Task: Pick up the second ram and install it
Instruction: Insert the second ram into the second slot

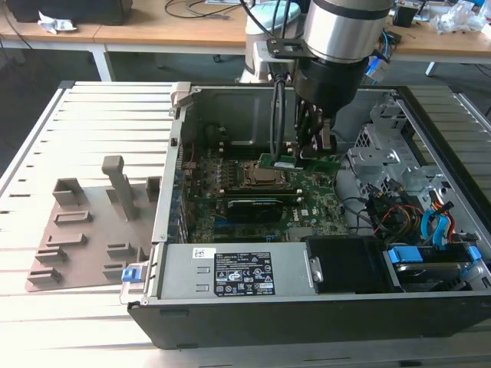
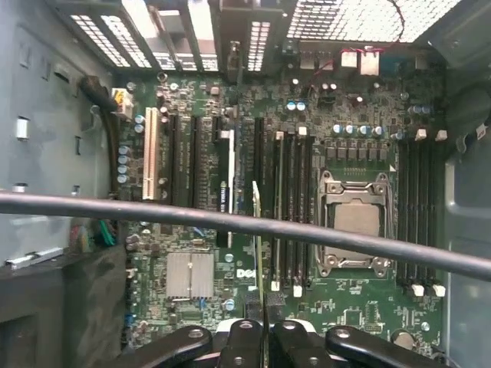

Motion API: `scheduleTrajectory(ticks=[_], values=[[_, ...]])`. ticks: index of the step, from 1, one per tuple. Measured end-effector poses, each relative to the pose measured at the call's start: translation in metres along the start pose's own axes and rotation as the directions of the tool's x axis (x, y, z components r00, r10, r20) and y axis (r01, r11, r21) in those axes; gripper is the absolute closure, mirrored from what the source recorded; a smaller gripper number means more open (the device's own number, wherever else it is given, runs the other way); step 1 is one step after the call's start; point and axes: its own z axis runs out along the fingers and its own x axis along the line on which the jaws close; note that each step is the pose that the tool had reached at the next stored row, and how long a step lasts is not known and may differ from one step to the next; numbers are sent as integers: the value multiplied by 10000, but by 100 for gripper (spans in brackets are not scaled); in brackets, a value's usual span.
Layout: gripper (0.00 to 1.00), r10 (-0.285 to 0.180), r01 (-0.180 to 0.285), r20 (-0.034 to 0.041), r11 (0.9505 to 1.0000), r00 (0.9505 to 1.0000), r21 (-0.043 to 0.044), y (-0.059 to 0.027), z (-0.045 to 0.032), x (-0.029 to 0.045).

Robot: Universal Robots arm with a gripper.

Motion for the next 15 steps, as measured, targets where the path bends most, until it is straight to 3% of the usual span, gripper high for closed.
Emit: scheduleTrajectory(ticks=[1, 2, 3, 5, 10, 12, 15], values=[[87, -4, 3, 54, 10000, 10000, 1, 5, 13, -18], [87, -12, 12, 201, 10000, 9998, 5, 26, 34, -33], [87, -12, 12, 219, 10000, 9998, 4, 60, 102, -33], [87, -16, 16, 315, 10000, 9995, 6, 144, 165, -36], [87, -16, 16, 357, 10000, 9994, 7, 209, 298, -43], [87, -18, 18, 410, 10000, 9992, 8, 218, 350, -91], [87, 162, -162, 418, 9999, 9990, 10, 275, 475, -142]])
